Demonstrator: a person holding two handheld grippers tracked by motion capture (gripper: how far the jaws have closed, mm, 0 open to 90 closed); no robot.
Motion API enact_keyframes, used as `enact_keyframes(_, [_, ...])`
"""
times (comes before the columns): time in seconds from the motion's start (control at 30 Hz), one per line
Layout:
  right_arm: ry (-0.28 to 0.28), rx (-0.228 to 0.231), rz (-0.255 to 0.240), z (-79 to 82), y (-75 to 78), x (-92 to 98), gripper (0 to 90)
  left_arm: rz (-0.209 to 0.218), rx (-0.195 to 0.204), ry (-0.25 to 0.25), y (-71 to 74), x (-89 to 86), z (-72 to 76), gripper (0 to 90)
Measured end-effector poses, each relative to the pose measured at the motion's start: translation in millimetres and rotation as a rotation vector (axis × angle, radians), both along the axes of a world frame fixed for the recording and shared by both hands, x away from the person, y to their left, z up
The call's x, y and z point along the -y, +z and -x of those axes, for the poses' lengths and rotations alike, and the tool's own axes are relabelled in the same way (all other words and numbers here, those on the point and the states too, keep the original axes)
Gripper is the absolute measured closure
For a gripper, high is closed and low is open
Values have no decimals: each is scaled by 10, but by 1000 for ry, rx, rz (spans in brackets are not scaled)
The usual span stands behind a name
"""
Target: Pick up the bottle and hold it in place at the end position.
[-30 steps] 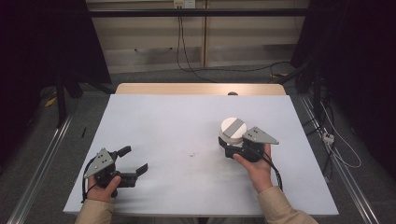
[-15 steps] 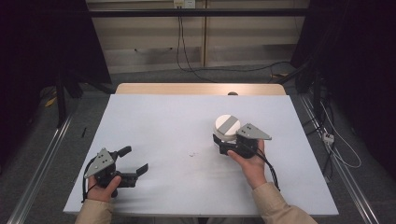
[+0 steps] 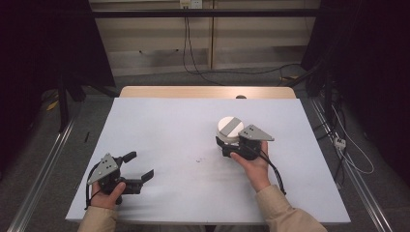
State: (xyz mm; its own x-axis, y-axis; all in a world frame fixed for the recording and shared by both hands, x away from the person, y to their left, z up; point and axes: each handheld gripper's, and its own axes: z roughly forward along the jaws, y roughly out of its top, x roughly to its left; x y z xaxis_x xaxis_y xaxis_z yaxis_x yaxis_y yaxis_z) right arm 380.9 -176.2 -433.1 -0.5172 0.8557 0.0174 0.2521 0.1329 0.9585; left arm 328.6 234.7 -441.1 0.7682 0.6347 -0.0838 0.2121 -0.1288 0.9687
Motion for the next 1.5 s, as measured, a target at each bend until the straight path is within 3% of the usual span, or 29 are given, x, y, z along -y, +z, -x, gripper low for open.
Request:
enact_keyframes(0.7, [9,-18,12,-162,-68,-158,183,3,-2,-1,-8,-9,-7,44])
enact_keyframes(1.5, [14,-15,-9,-292,-71,-282,184,4,-5,-2,-13,-6,-14,44])
